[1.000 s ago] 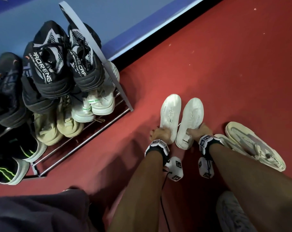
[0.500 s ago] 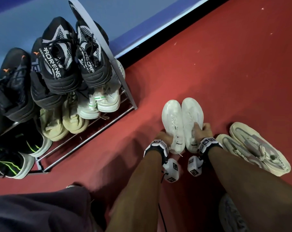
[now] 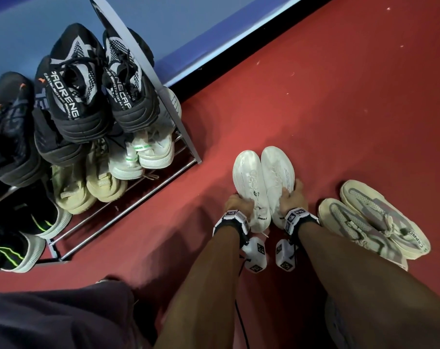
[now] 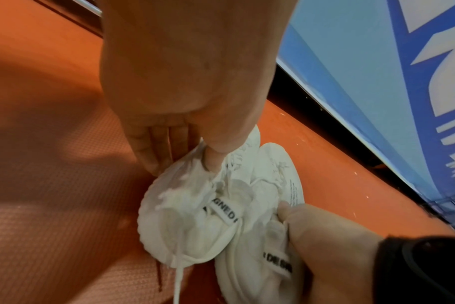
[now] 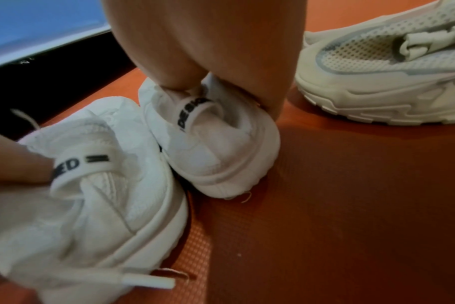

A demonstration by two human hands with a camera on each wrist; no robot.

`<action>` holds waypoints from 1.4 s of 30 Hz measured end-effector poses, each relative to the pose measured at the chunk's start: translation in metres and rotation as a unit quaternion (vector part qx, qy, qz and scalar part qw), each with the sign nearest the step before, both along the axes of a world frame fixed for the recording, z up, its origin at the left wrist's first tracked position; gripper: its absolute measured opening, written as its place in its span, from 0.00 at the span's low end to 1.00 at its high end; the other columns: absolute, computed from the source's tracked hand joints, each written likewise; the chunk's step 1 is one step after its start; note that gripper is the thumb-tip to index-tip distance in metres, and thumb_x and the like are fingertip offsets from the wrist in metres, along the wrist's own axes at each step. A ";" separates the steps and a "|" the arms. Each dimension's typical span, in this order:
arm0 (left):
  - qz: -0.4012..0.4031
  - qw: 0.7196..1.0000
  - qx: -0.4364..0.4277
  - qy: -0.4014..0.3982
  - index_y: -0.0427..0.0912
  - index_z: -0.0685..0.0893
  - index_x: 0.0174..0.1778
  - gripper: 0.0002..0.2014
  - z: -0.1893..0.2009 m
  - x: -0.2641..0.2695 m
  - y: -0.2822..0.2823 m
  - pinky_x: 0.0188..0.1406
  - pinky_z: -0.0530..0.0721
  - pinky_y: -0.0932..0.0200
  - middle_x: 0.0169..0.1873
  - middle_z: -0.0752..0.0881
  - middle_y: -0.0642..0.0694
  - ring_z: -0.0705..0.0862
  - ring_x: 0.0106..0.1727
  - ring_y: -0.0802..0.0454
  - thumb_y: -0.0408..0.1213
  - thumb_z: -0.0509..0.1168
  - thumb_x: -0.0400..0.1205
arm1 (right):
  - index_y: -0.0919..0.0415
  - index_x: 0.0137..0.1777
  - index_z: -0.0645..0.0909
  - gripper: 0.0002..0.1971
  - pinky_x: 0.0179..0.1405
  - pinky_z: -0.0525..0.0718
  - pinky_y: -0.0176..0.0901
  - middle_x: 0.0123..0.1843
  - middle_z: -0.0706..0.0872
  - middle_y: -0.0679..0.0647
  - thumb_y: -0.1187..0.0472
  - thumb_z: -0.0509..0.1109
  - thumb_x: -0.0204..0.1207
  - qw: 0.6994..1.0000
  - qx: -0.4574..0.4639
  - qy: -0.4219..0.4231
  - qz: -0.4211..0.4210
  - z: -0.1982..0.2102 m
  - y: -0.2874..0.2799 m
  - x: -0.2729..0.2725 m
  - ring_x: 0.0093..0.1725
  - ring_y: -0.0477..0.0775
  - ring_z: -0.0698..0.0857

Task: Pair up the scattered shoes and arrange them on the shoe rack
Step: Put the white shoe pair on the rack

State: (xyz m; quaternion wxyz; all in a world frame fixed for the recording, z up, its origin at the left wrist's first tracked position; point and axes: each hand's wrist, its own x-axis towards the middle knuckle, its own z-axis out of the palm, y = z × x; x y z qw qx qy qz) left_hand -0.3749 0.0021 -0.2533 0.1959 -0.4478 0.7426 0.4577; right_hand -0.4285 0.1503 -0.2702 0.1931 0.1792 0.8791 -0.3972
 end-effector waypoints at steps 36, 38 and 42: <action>0.050 0.864 -0.335 0.372 0.49 0.80 0.57 0.12 0.415 0.118 -0.101 0.52 0.85 0.50 0.49 0.89 0.53 0.88 0.49 0.48 0.49 0.67 0.82 | 0.62 0.58 0.85 0.11 0.40 0.85 0.32 0.48 0.90 0.52 0.56 0.69 0.82 0.847 -0.475 0.234 0.045 0.408 -0.140 0.045 0.43 0.45 0.88; 0.080 0.844 -0.341 0.406 0.52 0.80 0.58 0.10 0.449 0.152 -0.124 0.54 0.86 0.47 0.49 0.89 0.55 0.88 0.50 0.51 0.47 0.67 0.82 | 0.59 0.58 0.85 0.11 0.45 0.87 0.35 0.50 0.91 0.51 0.54 0.70 0.82 0.831 -0.489 0.250 0.081 0.443 -0.166 0.071 0.47 0.46 0.89; 0.156 0.795 -0.366 0.458 0.53 0.83 0.63 0.13 0.483 0.219 -0.158 0.51 0.88 0.49 0.49 0.90 0.59 0.88 0.48 0.58 0.48 0.66 0.82 | 0.55 0.52 0.85 0.08 0.44 0.86 0.38 0.46 0.90 0.51 0.52 0.70 0.81 0.824 -0.481 0.257 0.157 0.493 -0.211 0.125 0.42 0.43 0.87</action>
